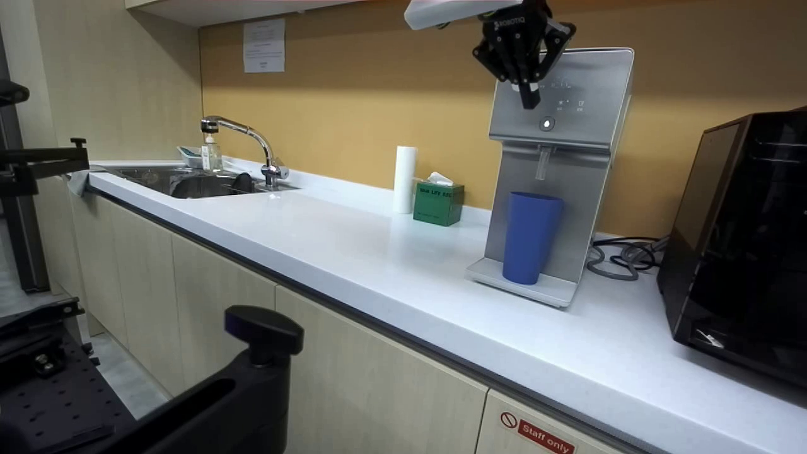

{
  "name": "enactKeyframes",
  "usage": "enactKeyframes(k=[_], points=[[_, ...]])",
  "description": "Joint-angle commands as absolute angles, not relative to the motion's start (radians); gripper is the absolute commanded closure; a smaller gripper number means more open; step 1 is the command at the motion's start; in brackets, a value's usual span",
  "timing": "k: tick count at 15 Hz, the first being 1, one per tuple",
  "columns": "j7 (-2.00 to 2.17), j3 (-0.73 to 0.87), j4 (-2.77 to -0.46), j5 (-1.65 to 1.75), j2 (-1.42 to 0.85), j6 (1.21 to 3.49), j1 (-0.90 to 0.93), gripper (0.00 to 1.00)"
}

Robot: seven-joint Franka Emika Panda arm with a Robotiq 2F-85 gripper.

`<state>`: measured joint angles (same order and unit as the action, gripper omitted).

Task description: Press the water dispenser button

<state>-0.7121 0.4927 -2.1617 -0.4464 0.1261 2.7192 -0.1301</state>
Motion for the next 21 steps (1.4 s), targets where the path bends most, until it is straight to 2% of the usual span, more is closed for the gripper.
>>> enactKeyframes(k=[1, 21], points=[[-0.791, 0.514, -2.104, -0.542, 0.070, 2.713, -0.114, 1.00], [-1.009, 0.496, -1.963, -0.846, -0.098, 2.678, -0.138, 1.00]])
